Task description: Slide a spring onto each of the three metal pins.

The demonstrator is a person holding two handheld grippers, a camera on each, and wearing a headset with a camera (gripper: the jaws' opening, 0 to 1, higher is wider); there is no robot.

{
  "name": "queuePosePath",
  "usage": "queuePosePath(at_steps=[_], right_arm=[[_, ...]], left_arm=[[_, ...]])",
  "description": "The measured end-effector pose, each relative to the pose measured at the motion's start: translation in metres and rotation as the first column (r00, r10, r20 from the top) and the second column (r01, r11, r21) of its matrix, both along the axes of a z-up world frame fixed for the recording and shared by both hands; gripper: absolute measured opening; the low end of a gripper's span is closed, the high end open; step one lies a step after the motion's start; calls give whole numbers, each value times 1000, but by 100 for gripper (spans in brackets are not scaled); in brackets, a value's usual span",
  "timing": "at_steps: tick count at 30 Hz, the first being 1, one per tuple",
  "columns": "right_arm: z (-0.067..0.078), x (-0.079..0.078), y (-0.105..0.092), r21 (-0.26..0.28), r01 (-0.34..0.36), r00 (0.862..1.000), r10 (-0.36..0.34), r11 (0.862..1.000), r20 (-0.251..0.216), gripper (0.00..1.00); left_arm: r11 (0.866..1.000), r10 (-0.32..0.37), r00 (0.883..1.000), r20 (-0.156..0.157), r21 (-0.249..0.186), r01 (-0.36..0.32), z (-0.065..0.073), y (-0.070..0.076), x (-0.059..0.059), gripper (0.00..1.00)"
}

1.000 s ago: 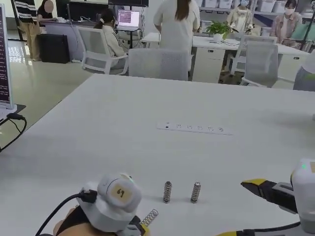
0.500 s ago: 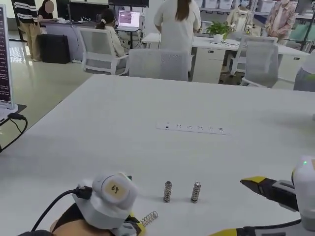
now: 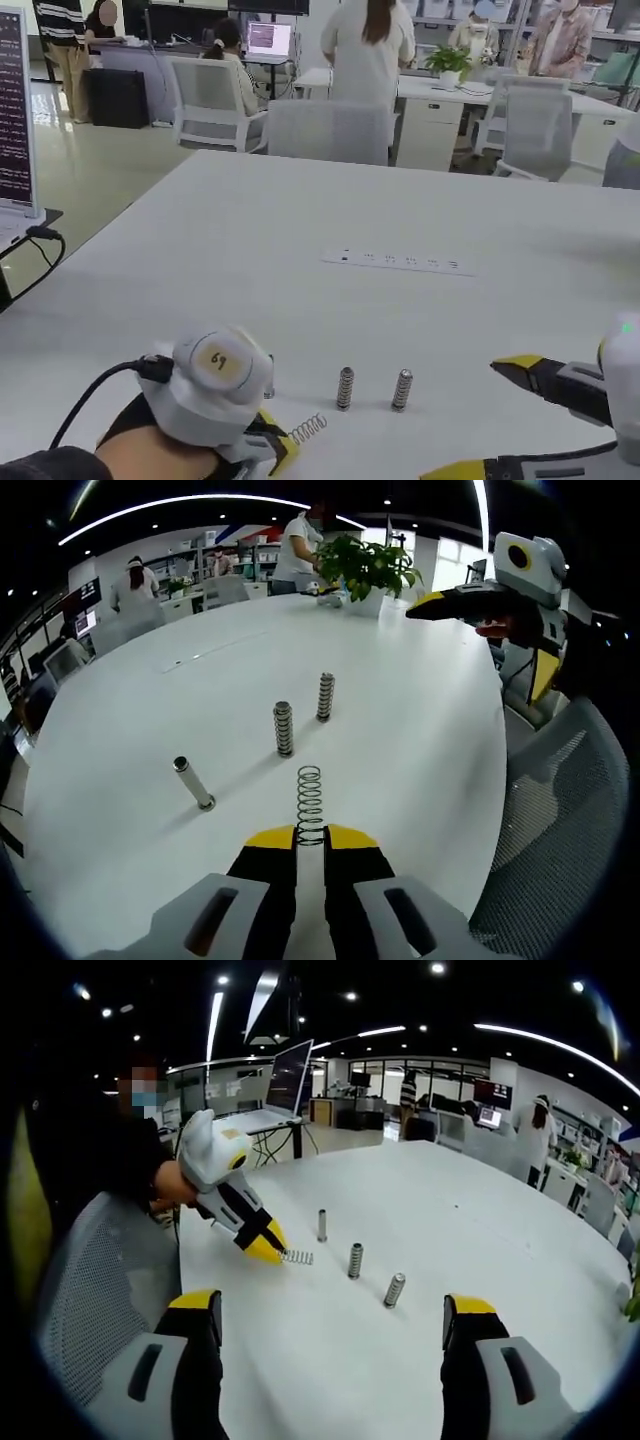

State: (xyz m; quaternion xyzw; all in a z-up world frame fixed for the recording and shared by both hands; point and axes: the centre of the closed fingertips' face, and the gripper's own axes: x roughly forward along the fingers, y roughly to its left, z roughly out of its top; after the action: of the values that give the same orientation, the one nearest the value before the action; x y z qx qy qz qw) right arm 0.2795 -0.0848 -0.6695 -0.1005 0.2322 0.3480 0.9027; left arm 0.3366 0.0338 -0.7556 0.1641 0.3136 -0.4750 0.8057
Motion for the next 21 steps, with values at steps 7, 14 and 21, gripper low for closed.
queuePosePath(at_steps=[7,14,21], right_arm=[[4,0,3,-4,-8,1000,8,1000,7,90],[10,-2,5,-13,-20,1000,21,1000,14,90],[16,-4,7,-22,-34,999,34,999,23,89]], left_arm=[[999,8,1000,10,-49,-7,18,7,-3,1],[996,12,1000,27,-93,-10,35,14,-6,1],[989,10,999,45,-147,-3,56,19,-13,1]])
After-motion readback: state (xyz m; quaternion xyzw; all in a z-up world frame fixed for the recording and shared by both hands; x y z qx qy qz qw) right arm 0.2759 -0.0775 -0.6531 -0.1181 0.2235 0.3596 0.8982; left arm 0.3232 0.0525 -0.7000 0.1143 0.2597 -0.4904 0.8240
